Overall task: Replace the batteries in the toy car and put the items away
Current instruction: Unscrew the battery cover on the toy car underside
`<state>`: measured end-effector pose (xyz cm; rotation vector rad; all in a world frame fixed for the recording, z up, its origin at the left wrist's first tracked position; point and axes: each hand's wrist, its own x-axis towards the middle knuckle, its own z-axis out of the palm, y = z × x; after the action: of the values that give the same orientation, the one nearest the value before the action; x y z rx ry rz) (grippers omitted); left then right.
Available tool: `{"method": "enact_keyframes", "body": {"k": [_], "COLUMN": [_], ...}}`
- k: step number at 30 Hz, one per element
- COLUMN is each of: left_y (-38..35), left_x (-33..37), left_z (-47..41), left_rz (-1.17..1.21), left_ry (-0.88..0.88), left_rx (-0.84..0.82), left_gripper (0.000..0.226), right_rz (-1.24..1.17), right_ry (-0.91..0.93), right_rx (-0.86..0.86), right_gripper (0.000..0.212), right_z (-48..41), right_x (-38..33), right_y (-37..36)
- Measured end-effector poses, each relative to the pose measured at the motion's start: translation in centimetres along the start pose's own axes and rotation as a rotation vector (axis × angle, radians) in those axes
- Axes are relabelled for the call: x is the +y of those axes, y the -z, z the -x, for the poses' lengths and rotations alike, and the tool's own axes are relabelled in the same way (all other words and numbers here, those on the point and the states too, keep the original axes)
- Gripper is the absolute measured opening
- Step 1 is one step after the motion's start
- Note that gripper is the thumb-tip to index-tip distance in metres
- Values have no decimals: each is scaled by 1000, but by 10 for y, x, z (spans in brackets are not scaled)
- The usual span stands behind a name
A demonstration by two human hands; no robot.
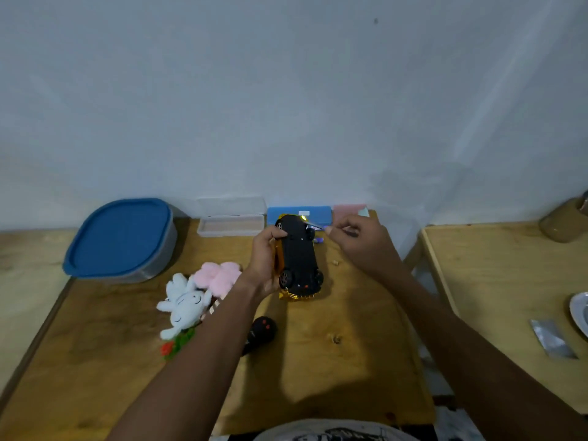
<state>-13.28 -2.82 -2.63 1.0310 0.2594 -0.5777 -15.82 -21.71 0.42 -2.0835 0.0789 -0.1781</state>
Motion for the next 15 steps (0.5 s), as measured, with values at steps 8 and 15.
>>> {"method": "enact_keyframes", "body": {"k": [8, 15], "left_y": [21, 27], "left_x": [1, 2], "left_z": [9, 15], "left_rz": [-180, -194], "left_ry": [-89, -121], "left_rx": [107, 109], "left_gripper": [45, 54], "right_rz": [100, 118], "right_ry": [81, 80], "right_rx": [-106, -129], "right_gripper": [17, 16], "right_z": [11, 14], "right_x": [-4, -9], "right_y": [-3, -14]}}
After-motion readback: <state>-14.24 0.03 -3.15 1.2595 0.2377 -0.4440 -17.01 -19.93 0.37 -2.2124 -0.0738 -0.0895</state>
